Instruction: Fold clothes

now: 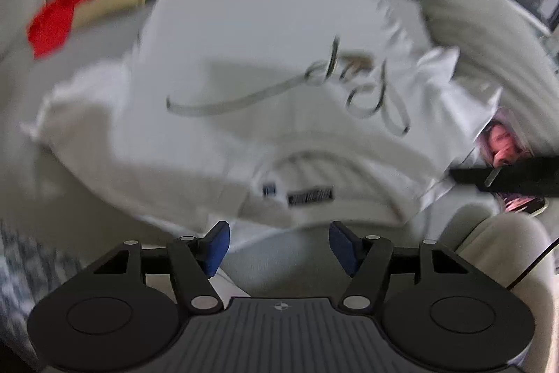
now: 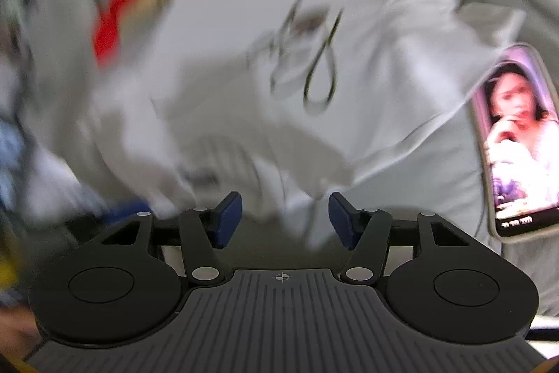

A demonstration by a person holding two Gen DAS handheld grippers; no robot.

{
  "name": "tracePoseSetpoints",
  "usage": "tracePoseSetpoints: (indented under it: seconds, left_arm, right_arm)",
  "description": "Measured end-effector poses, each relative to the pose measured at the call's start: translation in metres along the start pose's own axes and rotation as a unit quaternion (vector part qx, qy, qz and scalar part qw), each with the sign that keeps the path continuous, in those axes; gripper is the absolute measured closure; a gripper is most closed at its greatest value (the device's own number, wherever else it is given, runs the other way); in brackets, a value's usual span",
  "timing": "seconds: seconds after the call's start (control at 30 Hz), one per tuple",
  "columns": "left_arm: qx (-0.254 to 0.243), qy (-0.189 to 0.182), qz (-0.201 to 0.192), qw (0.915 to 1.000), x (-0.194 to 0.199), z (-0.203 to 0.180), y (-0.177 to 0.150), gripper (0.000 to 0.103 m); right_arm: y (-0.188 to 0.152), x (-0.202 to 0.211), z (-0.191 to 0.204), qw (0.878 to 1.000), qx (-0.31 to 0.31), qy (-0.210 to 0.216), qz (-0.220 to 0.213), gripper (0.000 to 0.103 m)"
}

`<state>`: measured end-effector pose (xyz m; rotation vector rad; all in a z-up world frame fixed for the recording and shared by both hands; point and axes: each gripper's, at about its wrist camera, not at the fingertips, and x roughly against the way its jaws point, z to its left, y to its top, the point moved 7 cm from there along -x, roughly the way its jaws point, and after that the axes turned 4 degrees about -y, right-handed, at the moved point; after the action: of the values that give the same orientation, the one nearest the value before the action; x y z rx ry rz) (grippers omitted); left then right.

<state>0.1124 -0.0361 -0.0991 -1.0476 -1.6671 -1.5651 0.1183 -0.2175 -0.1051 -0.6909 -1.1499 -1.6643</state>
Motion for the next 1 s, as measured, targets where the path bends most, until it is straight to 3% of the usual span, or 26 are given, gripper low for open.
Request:
tracePoseSetpoints:
  seconds: [0.07,0.17,0.23,0.3,0.37,0.43,0.63,0.7,0.87,1.0]
  left_arm:
    - [0.009,-0.012,-0.016,0.9998,0.008,0.000,0.011,0.040]
    - [0.030,-0.033,-0.023,0.9987,0.011,0.002,0.022,0.039]
    - [0.041,-0.043,-0.025,0.9979,0.010,0.003,0.025,0.039]
    - [0.044,-0.050,-0.025,0.9975,0.006,0.002,0.025,0.039]
    - [0.045,-0.046,-0.029,0.9975,0.002,0.004,0.025,0.039]
    - [0.042,-0.044,-0.032,0.9976,-0.002,0.005,0.024,0.039]
    - [0.058,-0.051,-0.020,0.9968,-0.021,0.011,0.028,0.039]
    - [0.058,-0.054,-0.016,0.9968,-0.026,0.010,0.028,0.039]
    - [0.059,-0.057,-0.007,0.9967,-0.035,0.012,0.025,0.039]
    - [0.071,-0.054,0.002,0.9960,-0.041,0.018,0.021,0.039]
  right_arm:
    - [0.016,0.033,-0.023,0.996,-0.058,0.019,-0.067,0.035]
    - [0.035,0.075,-0.069,0.974,-0.156,0.033,-0.159,0.035]
    - [0.040,0.087,-0.101,0.959,-0.213,0.031,-0.186,0.038]
    - [0.046,0.091,-0.125,0.950,-0.238,0.008,-0.200,0.042]
    - [0.055,0.087,-0.147,0.949,-0.242,-0.025,-0.199,0.044]
    - [0.063,0.075,-0.158,0.954,-0.233,-0.042,-0.182,0.062]
    - [0.086,0.041,-0.181,0.963,-0.211,-0.078,-0.150,0.062]
    - [0.093,0.032,-0.189,0.963,-0.216,-0.071,-0.142,0.058]
    - [0.107,0.007,-0.202,0.963,-0.231,-0.052,-0.127,0.057]
    - [0.115,-0.015,-0.202,0.971,-0.210,-0.035,-0.105,0.065]
